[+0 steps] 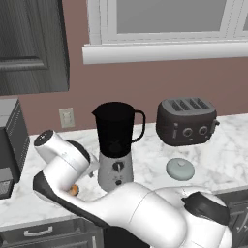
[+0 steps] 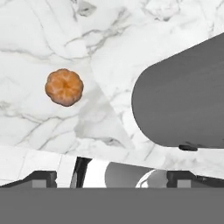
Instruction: Open the blender lid, put the tangerine in the blender, close the lid, and start the blender.
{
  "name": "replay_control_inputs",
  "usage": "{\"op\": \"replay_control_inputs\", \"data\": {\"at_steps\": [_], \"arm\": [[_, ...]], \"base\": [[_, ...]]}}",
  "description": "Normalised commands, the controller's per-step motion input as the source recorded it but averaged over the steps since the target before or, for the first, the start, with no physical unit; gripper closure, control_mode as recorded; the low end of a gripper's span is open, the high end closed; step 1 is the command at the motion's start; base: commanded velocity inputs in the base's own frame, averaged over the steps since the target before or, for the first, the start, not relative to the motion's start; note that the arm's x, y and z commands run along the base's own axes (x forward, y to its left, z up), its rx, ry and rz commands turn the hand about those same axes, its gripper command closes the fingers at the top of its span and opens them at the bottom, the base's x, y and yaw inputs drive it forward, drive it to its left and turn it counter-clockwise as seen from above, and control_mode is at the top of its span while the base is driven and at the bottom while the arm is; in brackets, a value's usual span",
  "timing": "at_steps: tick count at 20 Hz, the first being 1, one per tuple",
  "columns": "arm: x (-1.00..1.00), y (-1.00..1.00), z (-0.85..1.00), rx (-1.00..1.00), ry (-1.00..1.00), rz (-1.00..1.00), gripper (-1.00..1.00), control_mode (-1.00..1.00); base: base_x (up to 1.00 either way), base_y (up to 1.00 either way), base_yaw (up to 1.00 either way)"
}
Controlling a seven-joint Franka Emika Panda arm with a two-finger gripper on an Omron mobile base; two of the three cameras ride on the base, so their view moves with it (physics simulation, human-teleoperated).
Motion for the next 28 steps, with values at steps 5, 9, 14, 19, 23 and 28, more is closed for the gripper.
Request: {"op": "replay_control_inputs", "data": {"at_steps": [5, 9, 14, 19, 23, 28], "arm": [[0.42, 0.21, -0.64, 0.0, 0.1, 0.01, -1.0, -1.0], [0.23, 0.42, -0.5, -0.02, 0.04, 0.0, -1.0, -1.0], [0.28, 0.24, -0.25, 0.0, 0.02, 0.0, -1.0, -1.0], [0.21, 0.2, -0.25, 0.0, 0.0, 0.0, -1.0, -1.0], [0.21, 0.14, -0.33, 0.0, 0.0, 0.0, -1.0, -1.0], [0.15, 0.03, -0.3, 0.0, 0.0, 0.0, -1.0, -1.0]], "base": [[0.0, 0.0, 0.0], [0.0, 0.0, 0.0], [0.0, 0.0, 0.0], [0.0, 0.0, 0.0], [0.0, 0.0, 0.0], [0.0, 0.0, 0.0]]}}
